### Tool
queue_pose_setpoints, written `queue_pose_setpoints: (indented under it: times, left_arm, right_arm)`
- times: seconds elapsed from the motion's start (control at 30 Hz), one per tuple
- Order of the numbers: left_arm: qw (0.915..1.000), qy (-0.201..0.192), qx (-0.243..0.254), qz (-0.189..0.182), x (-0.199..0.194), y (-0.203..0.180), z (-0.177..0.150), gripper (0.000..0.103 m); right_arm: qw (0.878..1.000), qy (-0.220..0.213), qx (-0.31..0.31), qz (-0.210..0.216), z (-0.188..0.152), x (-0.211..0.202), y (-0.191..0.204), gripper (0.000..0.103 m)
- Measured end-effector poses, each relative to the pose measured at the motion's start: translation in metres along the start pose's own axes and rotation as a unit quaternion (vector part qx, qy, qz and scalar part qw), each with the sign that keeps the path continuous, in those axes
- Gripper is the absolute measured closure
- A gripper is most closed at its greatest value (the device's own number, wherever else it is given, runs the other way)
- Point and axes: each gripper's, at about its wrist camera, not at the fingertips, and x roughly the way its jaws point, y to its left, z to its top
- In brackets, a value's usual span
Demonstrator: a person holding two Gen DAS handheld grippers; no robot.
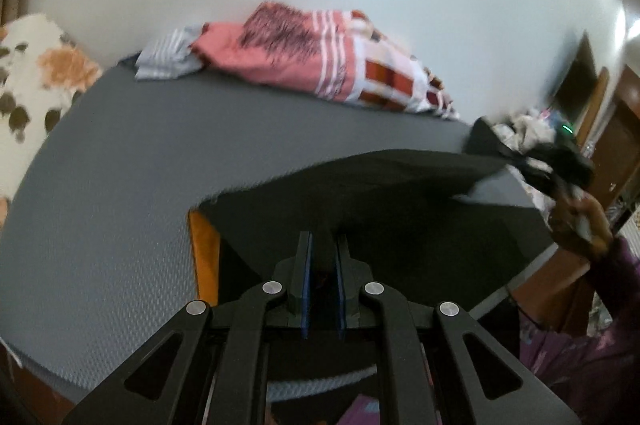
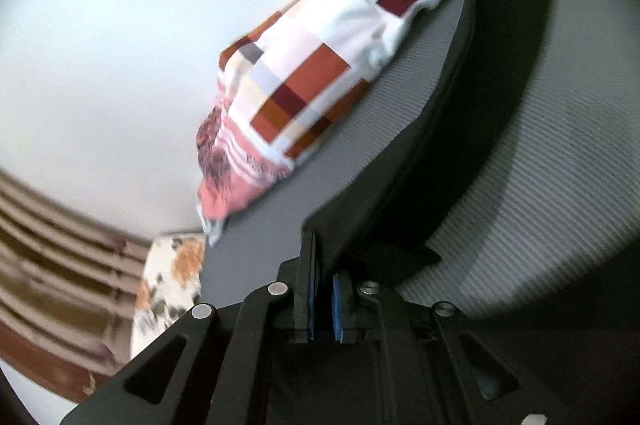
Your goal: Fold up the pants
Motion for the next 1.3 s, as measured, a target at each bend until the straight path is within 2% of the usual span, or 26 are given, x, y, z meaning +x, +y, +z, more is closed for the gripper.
queue_pose_setpoints:
  times: [0.1,0.2,0.3,0.4,0.53,0.67,0.77,0.83,0.87,0.9,1.03,1.07,1.13,1.2,1.3]
  left_arm:
    - [0.9996,0.024,-0.011,0.009,0.006,0.004,-0.016,0.093]
    - [0.9987,0.044,-0.021,0.016,0.014,0.007,-0.031,0.093]
    - [0.9978,0.053,-0.026,0.029,0.021,0.010,-0.042,0.092]
    - [0.9972,0.052,-0.040,0.036,0.017,0.015,-0.049,0.090]
    - [0.9977,0.037,-0.030,0.047,0.005,0.011,-0.050,0.089]
    - [0.9961,0.054,-0.021,0.068,0.007,0.010,-0.061,0.088]
    - [0.9931,0.073,-0.025,0.088,0.007,0.014,-0.068,0.076]
    - [0.9901,0.071,-0.032,0.117,-0.004,0.020,-0.071,0.060]
    - [0.9886,0.065,-0.036,0.131,-0.010,0.022,-0.071,0.046]
    - [0.9871,0.055,-0.040,0.145,-0.019,0.025,-0.071,0.040]
    - [0.9757,-0.013,-0.054,0.212,-0.061,0.028,-0.057,0.040]
    - [0.9753,-0.034,-0.049,0.212,-0.070,0.020,-0.050,0.040]
    - [0.9794,-0.050,-0.023,0.195,-0.070,-0.002,-0.037,0.040]
    - [0.9854,-0.034,0.006,0.167,-0.053,-0.026,-0.029,0.040]
    - [0.9924,0.023,0.049,0.111,-0.004,-0.061,-0.034,0.040]
  right_arm:
    - [0.999,0.025,0.031,-0.026,-0.042,-0.029,-0.053,0.095]
    - [0.995,0.064,0.061,-0.046,-0.076,-0.027,-0.090,0.095]
    - [0.990,0.088,0.096,-0.048,-0.095,-0.017,-0.112,0.095]
    - [0.990,0.095,0.098,-0.047,-0.101,-0.017,-0.116,0.095]
    - [0.991,0.091,0.087,-0.045,-0.100,-0.023,-0.113,0.095]
    - [0.990,0.100,0.089,-0.048,-0.105,-0.021,-0.115,0.095]
    - [0.989,0.103,0.093,-0.044,-0.108,-0.020,-0.121,0.097]
    - [0.989,0.104,0.091,-0.044,-0.108,-0.021,-0.120,0.097]
    - [0.989,0.104,0.092,-0.043,-0.108,-0.020,-0.121,0.097]
    - [0.989,0.105,0.095,-0.040,-0.108,-0.021,-0.122,0.097]
    - [0.989,0.107,0.099,-0.032,-0.109,-0.022,-0.125,0.097]
    - [0.989,0.107,0.099,-0.030,-0.110,-0.022,-0.125,0.097]
    - [0.989,0.107,0.097,-0.026,-0.110,-0.022,-0.125,0.097]
    - [0.989,0.106,0.096,-0.023,-0.111,-0.023,-0.125,0.096]
    - [0.990,0.104,0.098,-0.012,-0.113,-0.024,-0.127,0.095]
